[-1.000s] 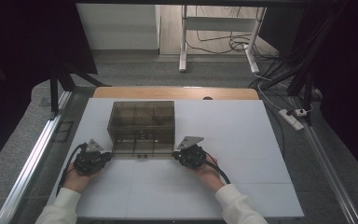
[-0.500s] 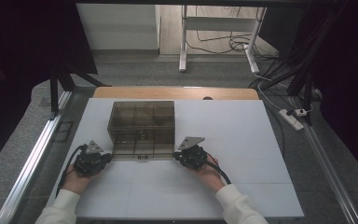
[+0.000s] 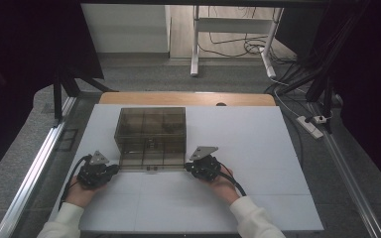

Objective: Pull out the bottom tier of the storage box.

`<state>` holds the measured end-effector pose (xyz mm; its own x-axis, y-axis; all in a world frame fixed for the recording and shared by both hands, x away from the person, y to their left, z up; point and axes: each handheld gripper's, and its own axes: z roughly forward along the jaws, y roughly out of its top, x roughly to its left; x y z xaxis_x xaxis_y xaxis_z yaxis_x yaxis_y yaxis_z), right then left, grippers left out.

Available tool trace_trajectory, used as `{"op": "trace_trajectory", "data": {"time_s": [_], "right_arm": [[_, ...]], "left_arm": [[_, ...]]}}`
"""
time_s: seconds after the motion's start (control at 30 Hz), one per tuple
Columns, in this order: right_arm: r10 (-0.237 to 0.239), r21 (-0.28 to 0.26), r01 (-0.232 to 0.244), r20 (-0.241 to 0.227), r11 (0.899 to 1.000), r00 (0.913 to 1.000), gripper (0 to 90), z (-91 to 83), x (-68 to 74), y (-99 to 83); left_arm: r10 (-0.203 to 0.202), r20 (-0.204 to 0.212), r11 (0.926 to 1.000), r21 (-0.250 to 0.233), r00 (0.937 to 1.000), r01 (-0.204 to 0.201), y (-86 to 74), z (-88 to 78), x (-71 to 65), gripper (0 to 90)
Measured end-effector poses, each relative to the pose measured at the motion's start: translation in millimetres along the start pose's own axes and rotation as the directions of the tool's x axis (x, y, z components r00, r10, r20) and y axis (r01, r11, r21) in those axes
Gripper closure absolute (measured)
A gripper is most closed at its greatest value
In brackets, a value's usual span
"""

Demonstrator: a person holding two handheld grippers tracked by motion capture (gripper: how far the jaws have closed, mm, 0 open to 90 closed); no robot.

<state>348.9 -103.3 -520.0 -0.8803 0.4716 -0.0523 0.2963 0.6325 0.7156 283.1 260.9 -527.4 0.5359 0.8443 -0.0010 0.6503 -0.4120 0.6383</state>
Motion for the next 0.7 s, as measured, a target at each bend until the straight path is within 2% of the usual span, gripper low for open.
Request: {"op": "trace_trajectory", "data": {"time_s": [0.7], "right_arm": [[-0.005,0.002,0.005,-0.014,1.0,0.9999,85.9,-2.4,2.4,-2.3]], "left_arm": [[0.003,0.009,1.0,0.0,1.0,-0.003,-3.2,-2.8,-2.9,82.0]]}}
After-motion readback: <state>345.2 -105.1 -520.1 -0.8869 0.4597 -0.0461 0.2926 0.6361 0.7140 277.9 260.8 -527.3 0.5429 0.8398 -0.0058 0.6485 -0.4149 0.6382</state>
